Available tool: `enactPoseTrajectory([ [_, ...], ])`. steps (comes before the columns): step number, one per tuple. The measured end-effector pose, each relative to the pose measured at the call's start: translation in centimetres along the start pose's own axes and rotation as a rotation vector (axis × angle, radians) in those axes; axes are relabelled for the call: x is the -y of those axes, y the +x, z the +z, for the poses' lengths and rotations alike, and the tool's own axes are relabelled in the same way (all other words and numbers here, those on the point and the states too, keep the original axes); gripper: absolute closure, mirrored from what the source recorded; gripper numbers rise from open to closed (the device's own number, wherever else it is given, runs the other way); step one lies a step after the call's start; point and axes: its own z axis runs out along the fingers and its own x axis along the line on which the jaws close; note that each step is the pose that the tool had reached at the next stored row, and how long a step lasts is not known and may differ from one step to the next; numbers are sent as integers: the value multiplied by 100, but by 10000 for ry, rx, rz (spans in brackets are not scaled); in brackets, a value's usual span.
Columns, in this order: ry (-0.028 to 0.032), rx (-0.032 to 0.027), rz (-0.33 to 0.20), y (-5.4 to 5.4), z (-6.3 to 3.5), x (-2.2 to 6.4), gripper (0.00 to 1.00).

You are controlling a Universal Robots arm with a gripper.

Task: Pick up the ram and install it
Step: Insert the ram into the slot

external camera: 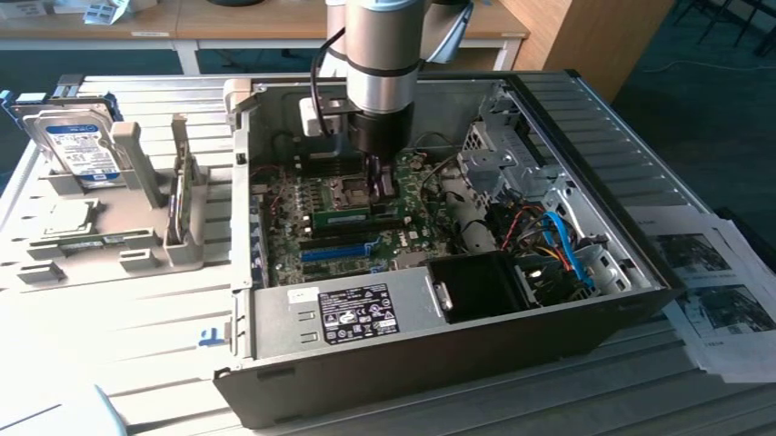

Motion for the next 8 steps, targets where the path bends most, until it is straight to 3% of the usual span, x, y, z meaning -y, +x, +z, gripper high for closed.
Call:
enactPoseTrajectory([
  [8, -1, -2, -1, 5, 6, -1, 88],
])
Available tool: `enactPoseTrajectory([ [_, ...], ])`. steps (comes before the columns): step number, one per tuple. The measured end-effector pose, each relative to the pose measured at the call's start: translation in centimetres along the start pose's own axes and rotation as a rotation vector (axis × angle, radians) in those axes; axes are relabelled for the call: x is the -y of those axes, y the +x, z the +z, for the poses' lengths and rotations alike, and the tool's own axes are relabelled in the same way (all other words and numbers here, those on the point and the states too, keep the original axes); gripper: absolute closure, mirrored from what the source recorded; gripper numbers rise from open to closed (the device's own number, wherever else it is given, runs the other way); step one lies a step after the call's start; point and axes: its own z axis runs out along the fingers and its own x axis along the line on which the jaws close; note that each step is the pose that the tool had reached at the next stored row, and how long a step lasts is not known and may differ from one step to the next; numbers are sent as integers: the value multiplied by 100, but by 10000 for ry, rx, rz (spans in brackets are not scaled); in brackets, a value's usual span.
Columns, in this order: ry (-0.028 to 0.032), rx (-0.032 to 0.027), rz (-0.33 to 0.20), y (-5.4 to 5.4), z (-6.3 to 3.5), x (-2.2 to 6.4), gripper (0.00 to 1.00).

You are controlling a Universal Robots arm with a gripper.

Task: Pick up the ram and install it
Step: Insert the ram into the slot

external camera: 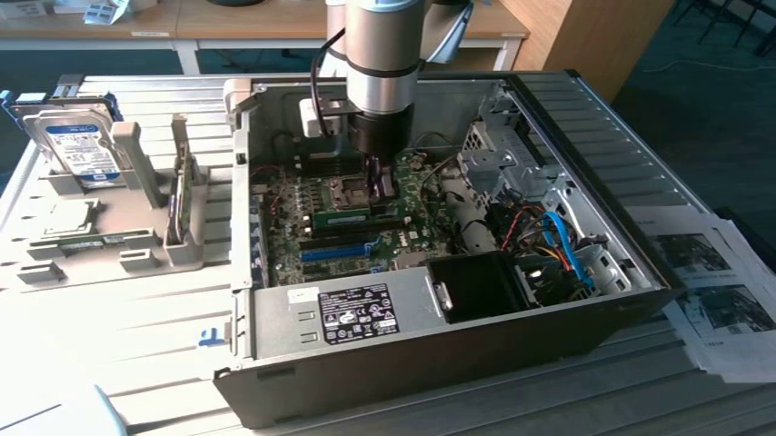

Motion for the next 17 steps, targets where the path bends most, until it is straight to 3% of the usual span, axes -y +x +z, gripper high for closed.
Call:
enactPoseTrajectory([
  [17, -1, -1, 1, -1, 17, -2, 88],
])
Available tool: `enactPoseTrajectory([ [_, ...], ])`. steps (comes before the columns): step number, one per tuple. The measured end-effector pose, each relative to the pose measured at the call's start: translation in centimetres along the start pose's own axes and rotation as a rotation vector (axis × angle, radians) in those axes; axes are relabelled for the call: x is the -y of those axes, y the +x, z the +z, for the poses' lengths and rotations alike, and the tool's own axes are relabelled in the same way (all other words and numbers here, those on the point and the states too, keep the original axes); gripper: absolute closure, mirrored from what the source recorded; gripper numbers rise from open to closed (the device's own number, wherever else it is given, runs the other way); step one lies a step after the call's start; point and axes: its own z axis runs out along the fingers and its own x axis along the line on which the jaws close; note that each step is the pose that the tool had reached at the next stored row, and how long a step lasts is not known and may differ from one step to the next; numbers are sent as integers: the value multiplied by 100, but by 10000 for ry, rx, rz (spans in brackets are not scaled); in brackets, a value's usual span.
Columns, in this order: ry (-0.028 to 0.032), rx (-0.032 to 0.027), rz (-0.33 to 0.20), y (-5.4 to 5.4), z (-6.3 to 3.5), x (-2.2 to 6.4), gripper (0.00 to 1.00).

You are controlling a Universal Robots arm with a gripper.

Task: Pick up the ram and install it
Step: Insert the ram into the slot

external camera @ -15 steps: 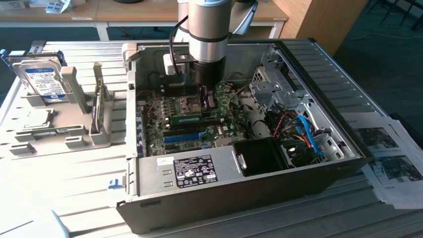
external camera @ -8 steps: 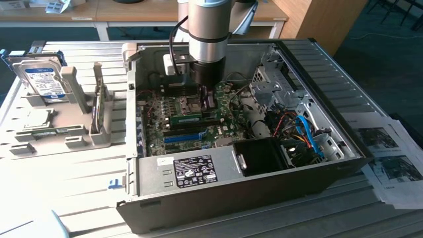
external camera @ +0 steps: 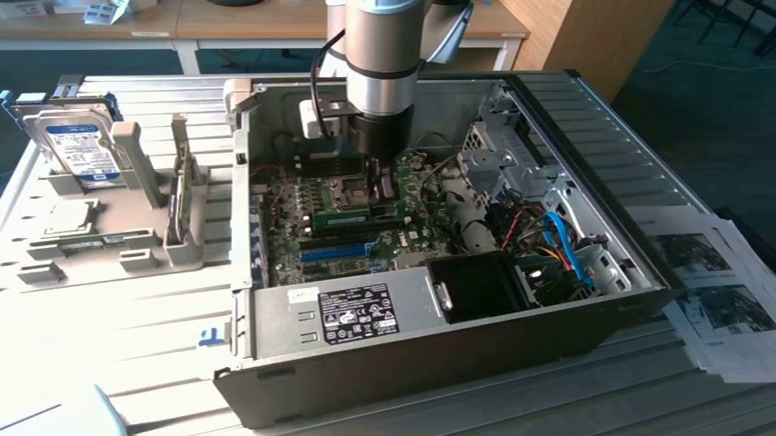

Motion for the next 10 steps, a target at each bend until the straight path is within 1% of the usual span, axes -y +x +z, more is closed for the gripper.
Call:
enactPoseTrajectory([
  [10, 1, 0, 1, 0, 10, -1, 88],
])
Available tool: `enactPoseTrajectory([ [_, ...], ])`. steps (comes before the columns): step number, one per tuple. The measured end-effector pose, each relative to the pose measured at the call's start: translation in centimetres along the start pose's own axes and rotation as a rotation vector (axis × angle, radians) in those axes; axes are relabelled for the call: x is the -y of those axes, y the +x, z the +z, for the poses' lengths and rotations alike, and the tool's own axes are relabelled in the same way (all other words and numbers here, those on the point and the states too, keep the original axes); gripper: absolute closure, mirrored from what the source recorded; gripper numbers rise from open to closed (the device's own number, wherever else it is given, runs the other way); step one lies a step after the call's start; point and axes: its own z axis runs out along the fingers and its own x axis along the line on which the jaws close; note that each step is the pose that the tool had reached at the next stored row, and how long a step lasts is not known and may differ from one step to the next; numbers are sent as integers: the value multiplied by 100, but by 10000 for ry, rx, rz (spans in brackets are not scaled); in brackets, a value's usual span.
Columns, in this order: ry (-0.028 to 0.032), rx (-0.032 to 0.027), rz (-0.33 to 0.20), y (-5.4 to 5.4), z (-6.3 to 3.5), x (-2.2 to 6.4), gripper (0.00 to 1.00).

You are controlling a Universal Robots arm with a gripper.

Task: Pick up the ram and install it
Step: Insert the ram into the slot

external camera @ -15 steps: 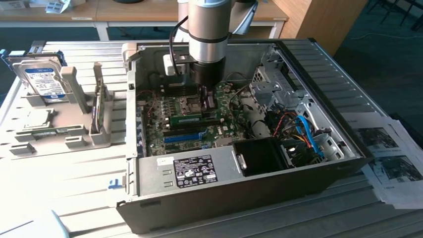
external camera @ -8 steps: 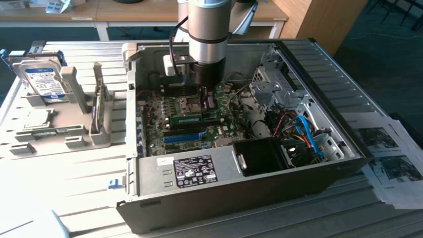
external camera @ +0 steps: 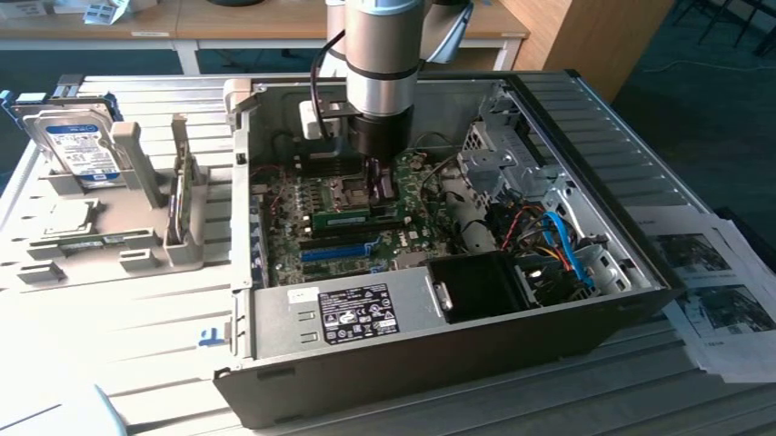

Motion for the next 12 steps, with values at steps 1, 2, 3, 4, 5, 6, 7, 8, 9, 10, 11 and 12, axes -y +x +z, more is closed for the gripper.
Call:
enactPoseTrajectory([
  [1, 0, 0, 0, 0, 0, 0, 88],
  [2, 0, 0, 0, 0, 0, 0, 88],
  [3, 0, 0, 0, 0, 0, 0, 88],
  [4, 0, 0, 0, 0, 0, 0, 88],
  [5, 0, 0, 0, 0, 0, 0, 88],
  [6, 0, 0, 1, 0, 0, 0, 88],
  [7, 0, 0, 1, 0, 0, 0, 88],
  [8, 0, 1, 1, 0, 0, 0, 88],
  [9, -1, 0, 1, 0, 0, 0, 88],
  [10, 0, 1, 0, 0, 0, 1, 88],
  [11, -1, 1, 0, 0, 0, 1, 88],
  [12, 0, 0, 0, 0, 0, 1, 88],
])
